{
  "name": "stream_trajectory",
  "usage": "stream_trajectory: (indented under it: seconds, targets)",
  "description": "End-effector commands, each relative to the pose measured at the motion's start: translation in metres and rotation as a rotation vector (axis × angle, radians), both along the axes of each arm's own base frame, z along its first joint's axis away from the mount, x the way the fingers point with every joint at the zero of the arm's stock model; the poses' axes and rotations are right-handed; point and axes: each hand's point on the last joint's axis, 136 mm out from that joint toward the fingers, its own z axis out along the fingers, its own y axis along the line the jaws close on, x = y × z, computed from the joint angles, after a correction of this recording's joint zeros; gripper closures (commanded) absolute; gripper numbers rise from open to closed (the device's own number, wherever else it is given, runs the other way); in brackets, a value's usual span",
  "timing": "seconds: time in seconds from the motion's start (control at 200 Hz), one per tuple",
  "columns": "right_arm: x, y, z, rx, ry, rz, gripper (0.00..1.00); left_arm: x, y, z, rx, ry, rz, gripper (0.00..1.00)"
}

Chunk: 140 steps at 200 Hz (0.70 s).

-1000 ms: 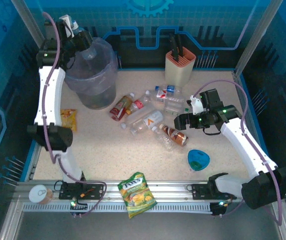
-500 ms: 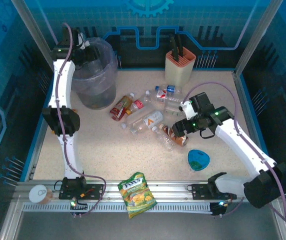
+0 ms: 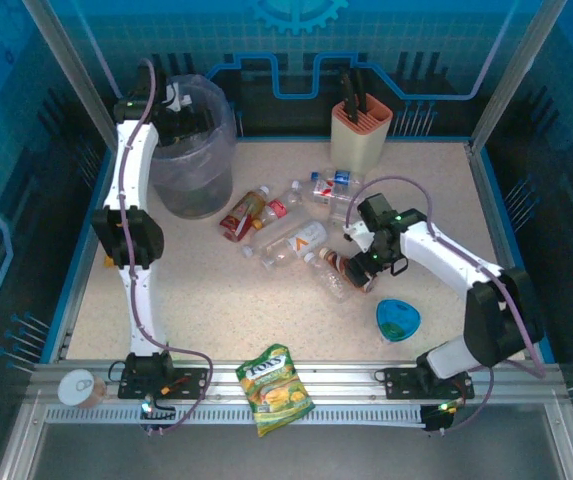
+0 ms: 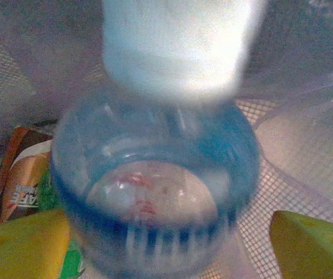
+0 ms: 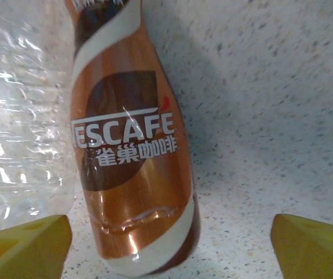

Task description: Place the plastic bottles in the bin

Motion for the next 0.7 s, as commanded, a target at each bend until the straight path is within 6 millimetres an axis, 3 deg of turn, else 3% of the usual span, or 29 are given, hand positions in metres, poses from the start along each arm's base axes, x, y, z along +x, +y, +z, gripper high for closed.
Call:
stream_trajectory:
  seconds: [0.0, 0.185, 0.37, 0.535, 0.695]
  targets:
    - [-0.003, -0.001, -0.004, -0.011, 0.038, 0.030, 0.15, -0.006, -0.011, 0.027, -0.025, -0.051, -0.052, 0.05]
    - [0.002, 0.001, -0.014, -0.018, 0.049, 0.027, 0.19, -0.014, -0.011, 0.055, -0.013, -0.106, -0.060, 0.01]
    - [0.009, 0.008, -0.025, -0.001, 0.070, 0.041, 0.17, -0.032, -0.009, 0.106, 0.018, -0.209, -0.056, 0.01]
    - [0.009, 0.013, -0.038, 0.007, 0.109, 0.056, 0.19, -0.059, -0.009, 0.153, 0.038, -0.292, -0.055, 0.01]
    - [0.013, 0.013, -0.034, 0.008, 0.096, 0.053, 0.31, -0.093, -0.018, 0.183, 0.040, -0.327, -0.072, 0.01]
